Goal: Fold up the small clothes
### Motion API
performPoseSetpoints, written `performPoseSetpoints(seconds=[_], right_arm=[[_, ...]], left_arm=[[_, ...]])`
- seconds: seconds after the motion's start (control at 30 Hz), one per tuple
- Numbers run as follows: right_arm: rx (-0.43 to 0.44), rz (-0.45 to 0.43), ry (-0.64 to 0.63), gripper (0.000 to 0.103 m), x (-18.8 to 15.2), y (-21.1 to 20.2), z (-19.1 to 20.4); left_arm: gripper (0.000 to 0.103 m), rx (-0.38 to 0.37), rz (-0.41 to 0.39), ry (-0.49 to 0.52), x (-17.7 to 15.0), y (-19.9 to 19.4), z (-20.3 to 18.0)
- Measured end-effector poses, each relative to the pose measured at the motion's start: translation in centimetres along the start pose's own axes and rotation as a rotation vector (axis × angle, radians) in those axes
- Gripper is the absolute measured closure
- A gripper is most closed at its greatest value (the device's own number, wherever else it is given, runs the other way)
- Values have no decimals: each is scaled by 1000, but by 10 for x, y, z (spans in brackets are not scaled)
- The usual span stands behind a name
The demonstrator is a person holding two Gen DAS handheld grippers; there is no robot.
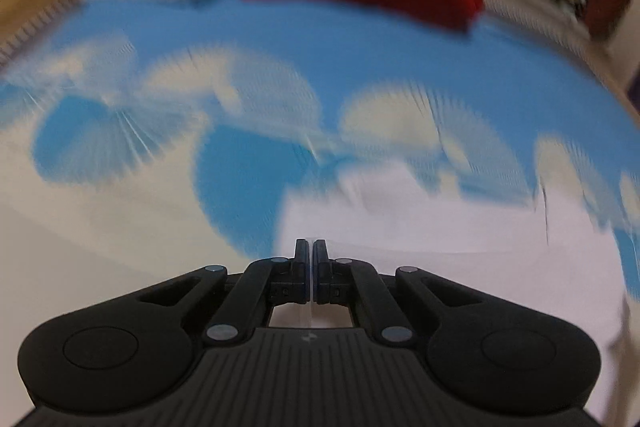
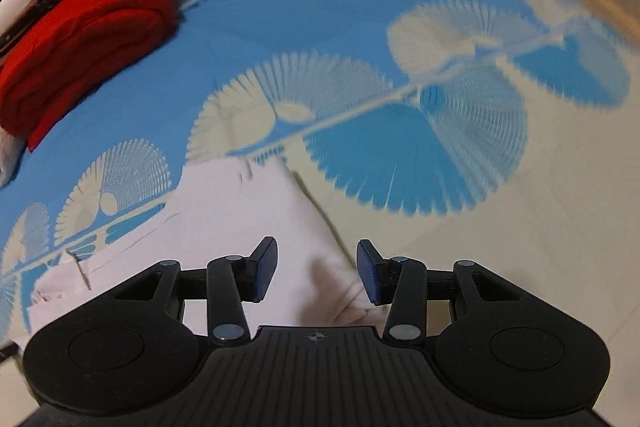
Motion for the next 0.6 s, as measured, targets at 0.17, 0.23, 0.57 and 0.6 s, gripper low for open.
performPoseSetpoints(seconds=[0.17,0.23,0.57,0.6], right_arm=[[3,100,22,57,-15,20,4],[-18,146,30,57,-23,30,3],[-100,141,-8,52,-38,50,3],[-107,125,-27,52,-38,48,5]], left_arm=[[97,57,106,-76,-11,13,23],[97,5,105,-67,-13,13,13],[97,-65,285,-171,-53,41,16],[96,-82,253,-162,-48,36,13]])
Point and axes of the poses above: each gripper's, at about its wrist camera, not at the fingertips, and y roughly the way its jaws point, z to its left, x to its top, the point moved 6 cm from there along y, roughly the way its jaws point, and after that the axes turned 15 degrees about -x, right-handed, at the moved point
